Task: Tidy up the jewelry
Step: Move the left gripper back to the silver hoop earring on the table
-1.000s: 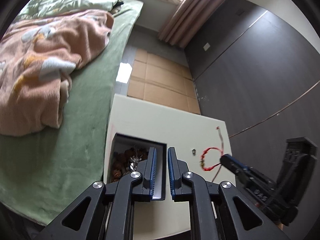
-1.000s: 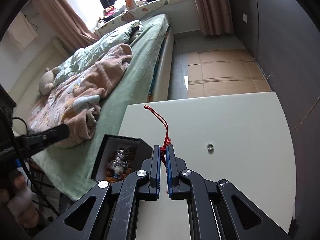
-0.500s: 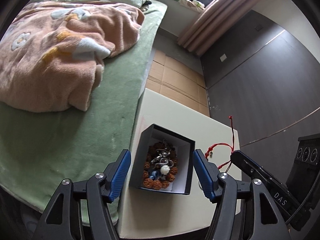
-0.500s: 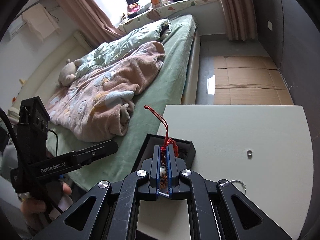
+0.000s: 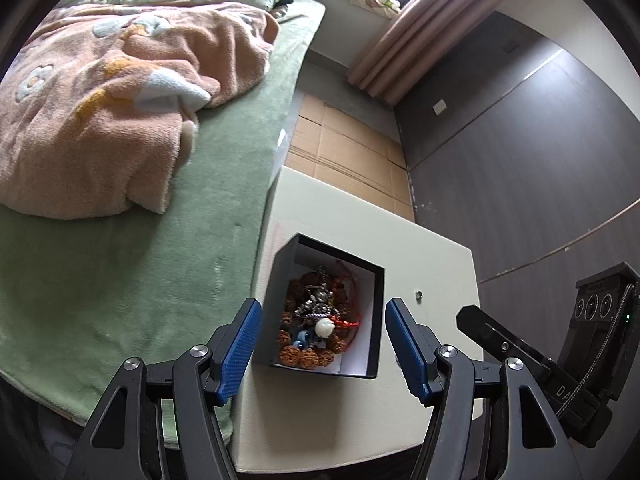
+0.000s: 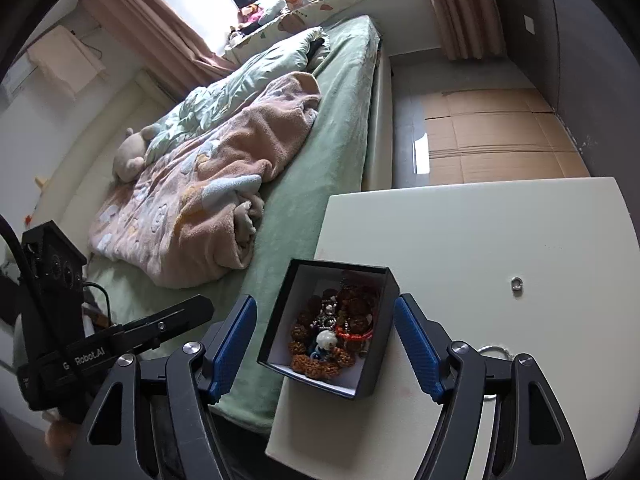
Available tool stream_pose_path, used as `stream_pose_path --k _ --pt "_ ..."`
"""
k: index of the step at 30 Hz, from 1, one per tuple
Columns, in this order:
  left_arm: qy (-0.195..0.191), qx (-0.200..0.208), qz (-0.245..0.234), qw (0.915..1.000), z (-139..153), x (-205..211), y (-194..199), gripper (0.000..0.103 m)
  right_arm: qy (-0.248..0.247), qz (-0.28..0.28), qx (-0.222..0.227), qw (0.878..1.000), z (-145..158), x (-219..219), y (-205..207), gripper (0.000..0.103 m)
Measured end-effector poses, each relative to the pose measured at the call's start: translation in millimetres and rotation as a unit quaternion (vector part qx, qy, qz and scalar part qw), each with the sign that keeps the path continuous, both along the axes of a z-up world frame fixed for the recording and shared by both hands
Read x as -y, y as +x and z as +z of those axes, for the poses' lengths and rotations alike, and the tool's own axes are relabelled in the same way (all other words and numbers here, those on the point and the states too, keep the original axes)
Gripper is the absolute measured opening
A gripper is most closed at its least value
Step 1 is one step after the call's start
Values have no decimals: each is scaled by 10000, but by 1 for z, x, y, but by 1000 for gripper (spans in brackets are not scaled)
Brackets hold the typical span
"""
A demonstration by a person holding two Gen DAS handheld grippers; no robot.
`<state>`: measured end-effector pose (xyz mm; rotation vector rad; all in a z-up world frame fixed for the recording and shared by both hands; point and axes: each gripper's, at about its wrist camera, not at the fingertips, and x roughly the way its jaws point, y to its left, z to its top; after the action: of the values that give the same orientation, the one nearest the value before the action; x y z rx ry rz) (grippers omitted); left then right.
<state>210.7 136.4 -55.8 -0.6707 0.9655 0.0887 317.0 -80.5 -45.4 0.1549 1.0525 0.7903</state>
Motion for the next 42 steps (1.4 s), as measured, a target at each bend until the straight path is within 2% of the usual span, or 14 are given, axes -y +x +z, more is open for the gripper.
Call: stream_pose_path --k 10,16,25,30,34,42 --pt "100 -23 -587 9982 -4 47 25 65 181 -784 -223 9965 -9 77 4 71" --pt "199 -9 -888 9959 -4 75 35 65 193 -1106 -321 9932 -19 108 4 71" --pt "388 -197 -1402 9892 -11 122 54 65 294 -1569 -513 9858 -36 153 1 71" --pt "545 -347 -1791 9817 -20 154 67 65 342 -1808 -625 9809 -48 177 -2 71" --pt "746 -625 -2129 9722 -35 178 77 65 400 -2012 -712 9761 -58 197 -5 71" --pt "1114 -1133 -2377 9582 -70 204 96 65 503 -2340 -831 9674 -72 228 -11 71"
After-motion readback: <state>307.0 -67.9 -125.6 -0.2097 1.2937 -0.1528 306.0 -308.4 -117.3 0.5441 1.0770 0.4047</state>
